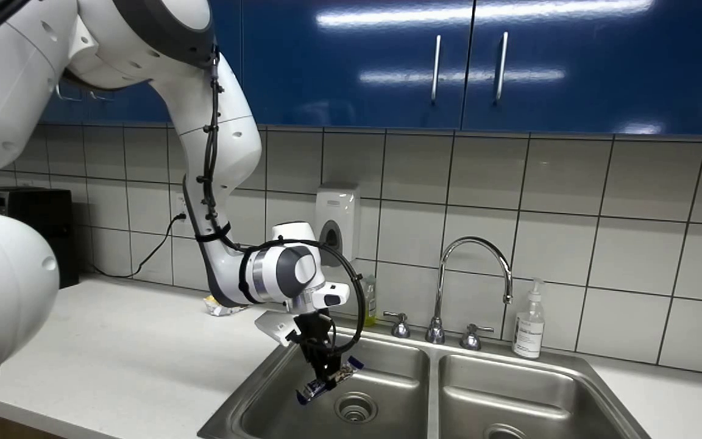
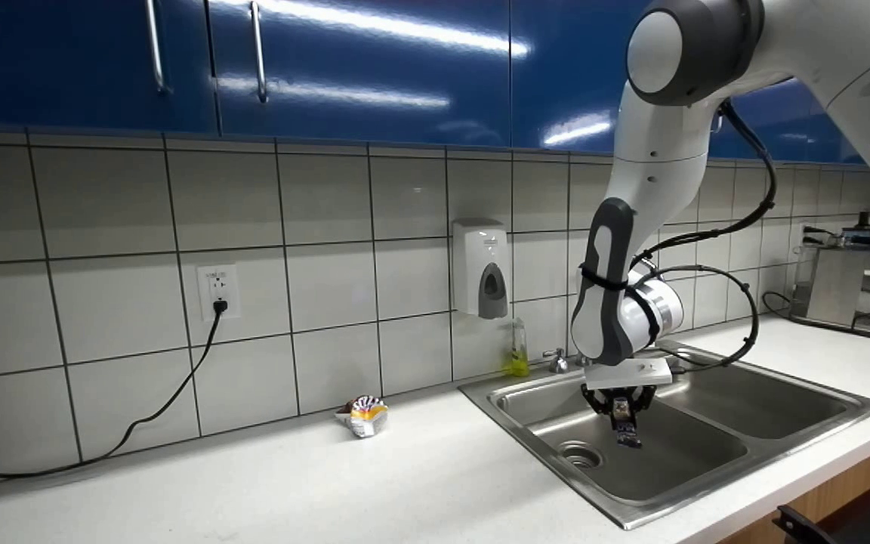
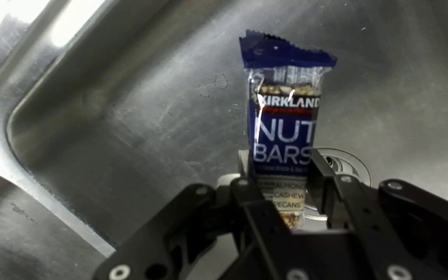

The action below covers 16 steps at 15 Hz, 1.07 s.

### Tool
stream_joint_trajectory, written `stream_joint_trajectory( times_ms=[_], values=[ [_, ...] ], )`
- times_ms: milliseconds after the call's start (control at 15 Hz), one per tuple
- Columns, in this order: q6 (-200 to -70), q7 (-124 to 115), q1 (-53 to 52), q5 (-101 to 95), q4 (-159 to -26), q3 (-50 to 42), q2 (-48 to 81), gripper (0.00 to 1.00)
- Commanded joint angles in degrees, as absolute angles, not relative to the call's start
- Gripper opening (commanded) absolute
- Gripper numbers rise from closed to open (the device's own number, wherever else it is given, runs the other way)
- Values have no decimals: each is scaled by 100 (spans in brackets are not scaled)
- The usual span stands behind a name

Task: Pick up the pack of snacks and put it in the sink

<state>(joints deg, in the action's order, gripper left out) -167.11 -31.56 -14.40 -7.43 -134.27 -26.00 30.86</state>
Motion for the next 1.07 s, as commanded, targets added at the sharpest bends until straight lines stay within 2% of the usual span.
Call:
stream_joint_trajectory(
  times_ms=[0, 133, 200, 1000],
  values=[
    [-16709, -3068, -1469, -641, -13408, -2622, 3112, 36],
    [-16709, -3068, -1469, -641, -13408, -2622, 3112, 36],
    [-16709, -3068, -1469, -641, -13407, -2622, 3112, 11],
    [-16687, -2619, -549, 199, -12354, -1943, 4398, 11]
  ],
)
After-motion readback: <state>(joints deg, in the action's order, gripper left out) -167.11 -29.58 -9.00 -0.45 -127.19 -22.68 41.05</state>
